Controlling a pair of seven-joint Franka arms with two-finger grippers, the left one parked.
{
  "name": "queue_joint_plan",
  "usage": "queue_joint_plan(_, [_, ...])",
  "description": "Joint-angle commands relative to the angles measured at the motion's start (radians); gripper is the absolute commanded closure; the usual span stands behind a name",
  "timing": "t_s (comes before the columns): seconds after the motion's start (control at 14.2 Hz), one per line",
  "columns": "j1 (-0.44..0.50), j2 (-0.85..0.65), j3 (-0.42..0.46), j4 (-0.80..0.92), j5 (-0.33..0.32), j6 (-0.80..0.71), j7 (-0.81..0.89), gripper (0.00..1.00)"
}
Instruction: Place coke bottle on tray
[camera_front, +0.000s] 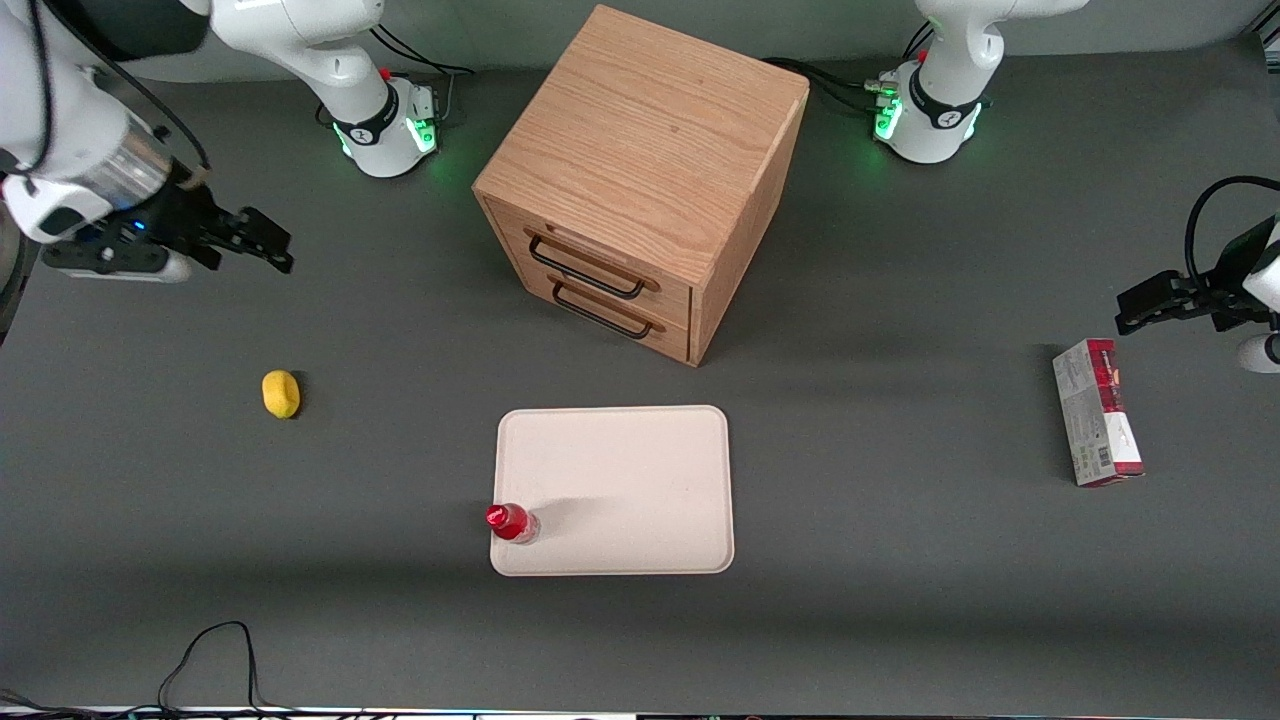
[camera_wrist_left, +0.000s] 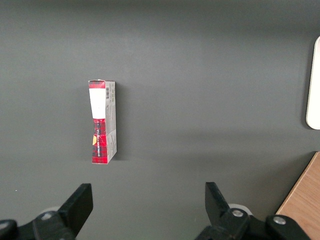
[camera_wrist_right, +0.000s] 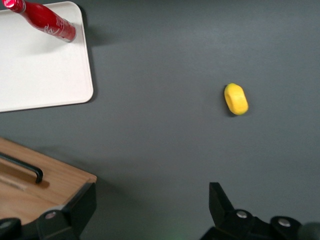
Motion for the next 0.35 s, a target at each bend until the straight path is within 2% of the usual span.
queue_joint_plan(0.0, [0.006, 0.009, -0.017, 0.045, 0.025, -0.050, -0.031, 0.00])
queue_joint_plan(0.21, [0.004, 0.030, -0.017, 0.093, 0.007, -0.067, -0.014, 0.00])
queue_joint_plan(0.28, [0.004, 0.041, -0.016, 0.107, -0.018, -0.080, -0.001, 0.00])
